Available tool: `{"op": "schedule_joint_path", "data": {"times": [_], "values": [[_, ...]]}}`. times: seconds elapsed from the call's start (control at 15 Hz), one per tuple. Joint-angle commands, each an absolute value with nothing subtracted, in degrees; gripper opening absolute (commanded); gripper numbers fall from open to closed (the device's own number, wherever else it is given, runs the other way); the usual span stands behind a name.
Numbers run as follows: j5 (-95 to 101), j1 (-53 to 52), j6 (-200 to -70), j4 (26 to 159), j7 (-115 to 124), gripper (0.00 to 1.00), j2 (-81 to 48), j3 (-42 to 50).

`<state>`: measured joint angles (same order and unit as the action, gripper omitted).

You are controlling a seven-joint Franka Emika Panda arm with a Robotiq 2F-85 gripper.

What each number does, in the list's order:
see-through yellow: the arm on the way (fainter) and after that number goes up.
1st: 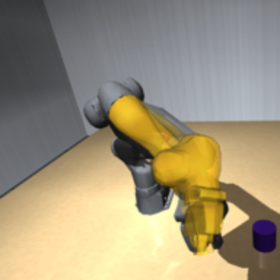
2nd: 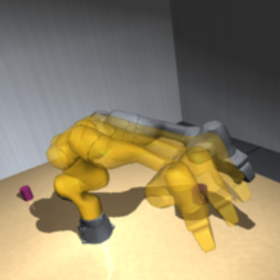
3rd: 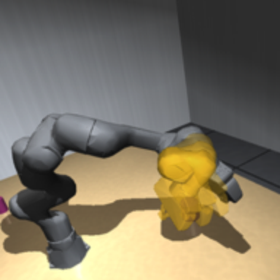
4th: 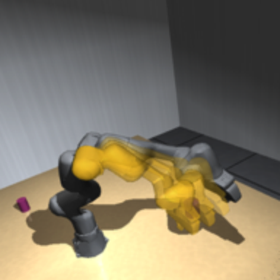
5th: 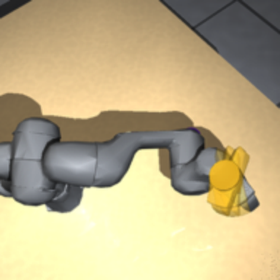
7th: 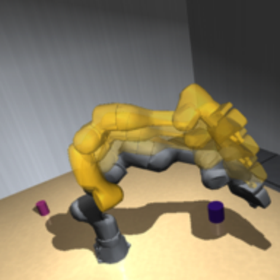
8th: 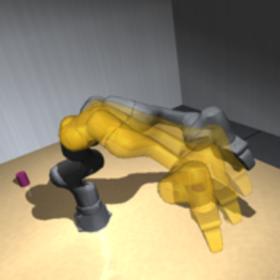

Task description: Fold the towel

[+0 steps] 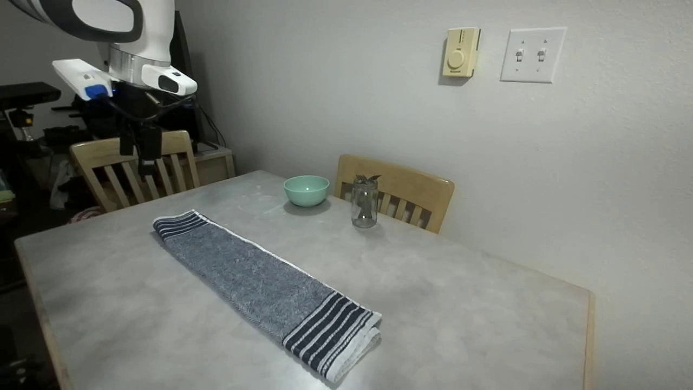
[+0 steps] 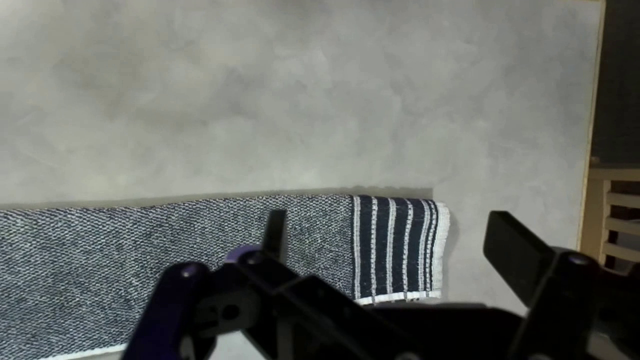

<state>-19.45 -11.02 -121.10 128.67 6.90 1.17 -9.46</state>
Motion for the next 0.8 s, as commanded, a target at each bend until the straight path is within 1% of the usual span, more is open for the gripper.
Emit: {"op": "schedule_joint_path", "data": {"times": [0.0,0.33,0.73], "values": [[-18.17,-10.75,-123.04,129.86,8.24,1.00,1.10,-9.85],[-11.90,-11.80,-123.79,122.37,11.76,1.00,-6.96,-11.01],[-7.93,-14.00,-124.05,107.10,11.94,1.00,-20.56,-11.30]]}}
